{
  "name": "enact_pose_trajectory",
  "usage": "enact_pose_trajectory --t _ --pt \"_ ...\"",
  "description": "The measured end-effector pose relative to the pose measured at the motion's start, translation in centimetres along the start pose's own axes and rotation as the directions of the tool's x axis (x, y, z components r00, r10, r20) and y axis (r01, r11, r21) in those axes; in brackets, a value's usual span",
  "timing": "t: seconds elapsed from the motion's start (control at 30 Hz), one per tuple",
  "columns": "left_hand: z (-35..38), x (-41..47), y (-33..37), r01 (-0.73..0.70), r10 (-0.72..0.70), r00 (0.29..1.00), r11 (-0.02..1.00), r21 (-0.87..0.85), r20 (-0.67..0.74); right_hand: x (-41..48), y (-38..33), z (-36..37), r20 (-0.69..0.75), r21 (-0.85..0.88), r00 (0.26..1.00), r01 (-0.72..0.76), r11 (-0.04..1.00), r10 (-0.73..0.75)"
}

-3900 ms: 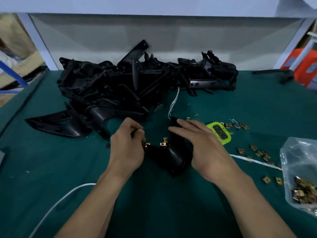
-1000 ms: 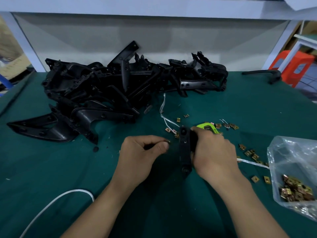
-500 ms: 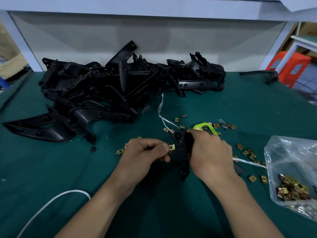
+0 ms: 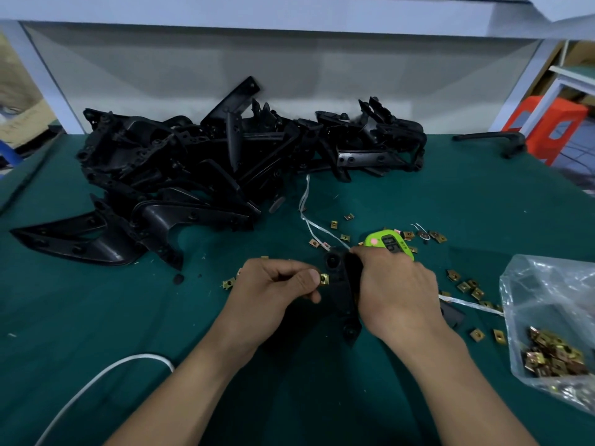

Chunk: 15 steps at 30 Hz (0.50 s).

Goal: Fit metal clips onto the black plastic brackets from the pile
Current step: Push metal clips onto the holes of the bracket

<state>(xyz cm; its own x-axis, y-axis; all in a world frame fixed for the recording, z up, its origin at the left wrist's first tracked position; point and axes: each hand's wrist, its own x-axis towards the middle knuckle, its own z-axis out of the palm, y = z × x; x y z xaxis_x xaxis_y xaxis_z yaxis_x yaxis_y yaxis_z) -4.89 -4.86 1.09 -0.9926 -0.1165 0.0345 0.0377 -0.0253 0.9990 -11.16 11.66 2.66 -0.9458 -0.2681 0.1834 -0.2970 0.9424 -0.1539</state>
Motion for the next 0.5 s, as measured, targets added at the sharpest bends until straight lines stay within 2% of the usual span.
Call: enact_pose_trajectory --t 0.33,0.5 --pt "0.34 -0.31 0.07 -0.023 0.022 0.990 1.000 -0.003 -0.142 -0.17 -0.67 -0.08 -0.003 -0.013 1.000 -0.026 1.000 0.026" --pt "0.77 -0.44 0.22 -0.008 0.005 0.987 1.000 -0.018 -0.161 -0.10 -0.66 -0.04 0.002 -0.018 1.000 -0.020 1.000 0.020"
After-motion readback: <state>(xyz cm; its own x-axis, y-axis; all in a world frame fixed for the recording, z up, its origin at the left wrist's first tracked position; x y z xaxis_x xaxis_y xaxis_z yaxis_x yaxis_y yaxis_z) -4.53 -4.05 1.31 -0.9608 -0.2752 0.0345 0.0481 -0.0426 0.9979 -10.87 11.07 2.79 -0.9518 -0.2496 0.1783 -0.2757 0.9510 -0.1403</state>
